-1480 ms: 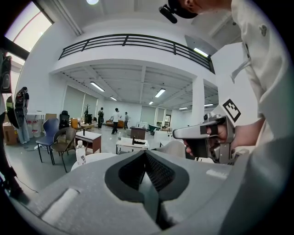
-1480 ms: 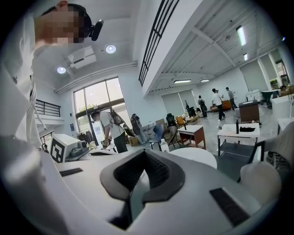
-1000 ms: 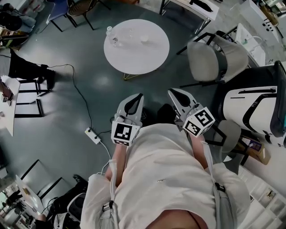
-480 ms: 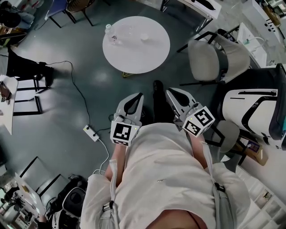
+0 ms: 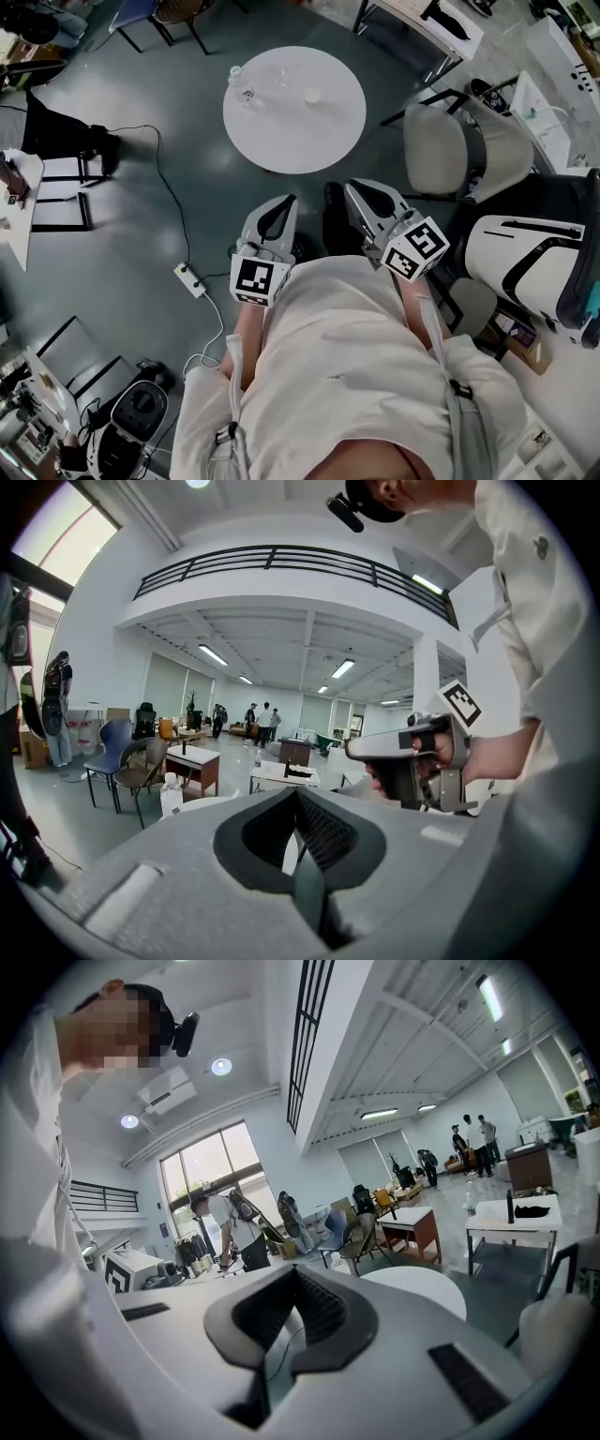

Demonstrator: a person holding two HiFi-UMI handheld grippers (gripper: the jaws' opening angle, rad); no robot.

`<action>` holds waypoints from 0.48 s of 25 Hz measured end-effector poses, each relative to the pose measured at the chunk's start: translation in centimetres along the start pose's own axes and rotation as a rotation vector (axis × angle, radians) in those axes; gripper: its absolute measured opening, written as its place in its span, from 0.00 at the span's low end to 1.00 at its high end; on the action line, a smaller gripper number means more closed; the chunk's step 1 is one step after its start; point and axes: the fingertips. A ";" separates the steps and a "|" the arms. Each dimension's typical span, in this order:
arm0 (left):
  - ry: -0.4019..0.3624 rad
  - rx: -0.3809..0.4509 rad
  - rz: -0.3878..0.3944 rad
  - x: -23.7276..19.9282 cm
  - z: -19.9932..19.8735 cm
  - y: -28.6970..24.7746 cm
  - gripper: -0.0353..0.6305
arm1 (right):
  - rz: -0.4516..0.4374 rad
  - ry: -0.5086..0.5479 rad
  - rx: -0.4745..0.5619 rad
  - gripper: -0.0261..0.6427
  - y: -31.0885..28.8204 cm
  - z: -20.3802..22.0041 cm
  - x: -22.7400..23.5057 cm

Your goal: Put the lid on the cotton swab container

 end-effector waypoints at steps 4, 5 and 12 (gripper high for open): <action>0.005 0.019 -0.031 -1.2 -2.0 -2.5 0.07 | -0.028 0.011 -0.003 0.05 -1.9 -2.2 2.3; 0.006 0.019 -0.040 -1.6 -2.3 -3.1 0.07 | -0.038 0.015 -0.001 0.05 -2.5 -2.7 2.9; -0.001 0.010 -0.098 -2.8 -4.1 -7.8 0.07 | -0.094 0.025 -0.018 0.05 -4.6 -5.2 7.8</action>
Point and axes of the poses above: the fingertips, and each gripper's own axes: y backward along the fingers, x to its right, z out of its underside, and after that the axes turned 3 degrees about -z, right-handed
